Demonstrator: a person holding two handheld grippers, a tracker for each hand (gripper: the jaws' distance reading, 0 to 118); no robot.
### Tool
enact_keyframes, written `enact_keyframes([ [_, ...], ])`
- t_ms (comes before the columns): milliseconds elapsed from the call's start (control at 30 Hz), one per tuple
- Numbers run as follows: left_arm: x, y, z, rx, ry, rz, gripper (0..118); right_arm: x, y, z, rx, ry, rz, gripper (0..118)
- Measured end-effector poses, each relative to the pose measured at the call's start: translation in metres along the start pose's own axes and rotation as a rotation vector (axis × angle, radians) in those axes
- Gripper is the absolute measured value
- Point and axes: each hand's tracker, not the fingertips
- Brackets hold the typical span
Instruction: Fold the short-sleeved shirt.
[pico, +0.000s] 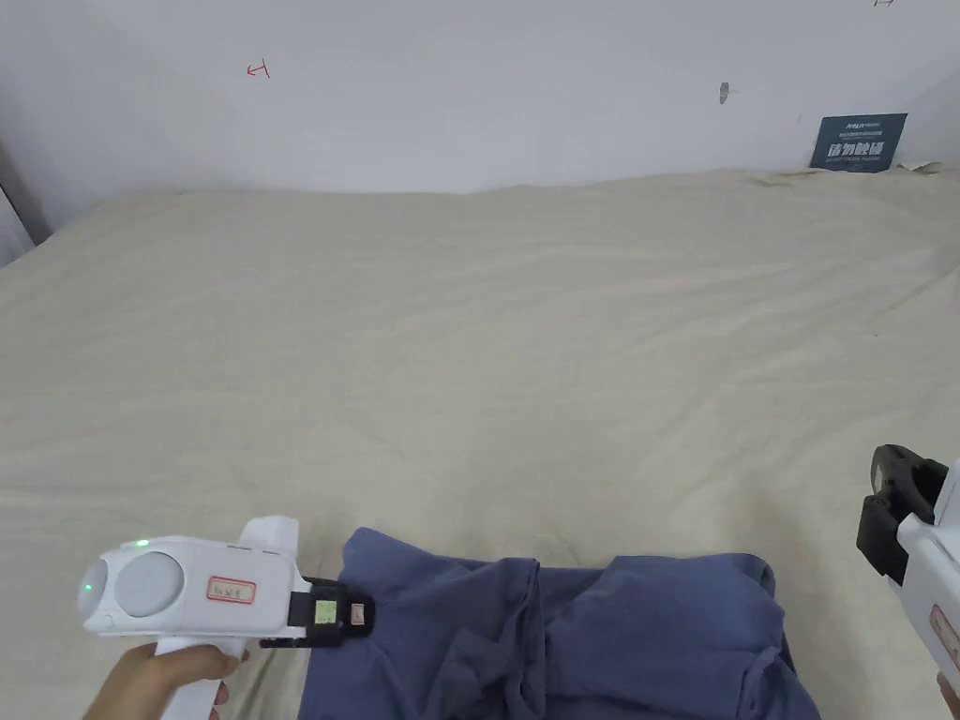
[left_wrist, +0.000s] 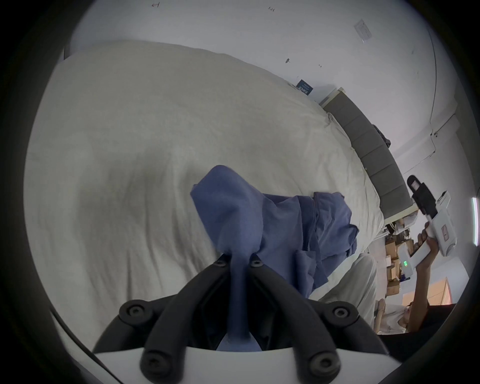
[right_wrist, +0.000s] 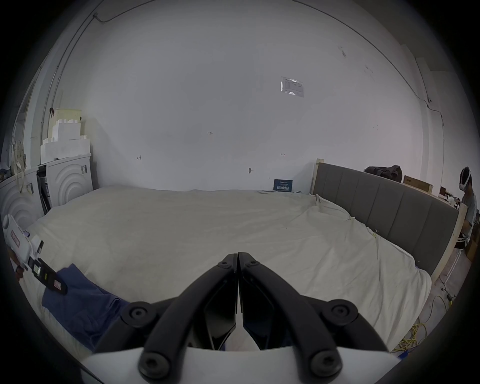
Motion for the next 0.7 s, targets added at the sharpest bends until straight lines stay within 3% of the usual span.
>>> enact_keyframes([
  [467, -0.014, 0.007, 0.079, 0.013, 0.207, 0.011, 5, 0.001, 0.002, 0.002, 0.015, 0.013, -0.021, 0],
  [700, 0.035, 0.017, 0.064, -0.019, 0.248, -0.01, 5, 0.002, 0.0, 0.002, 0.016, 0.024, -0.026, 0],
])
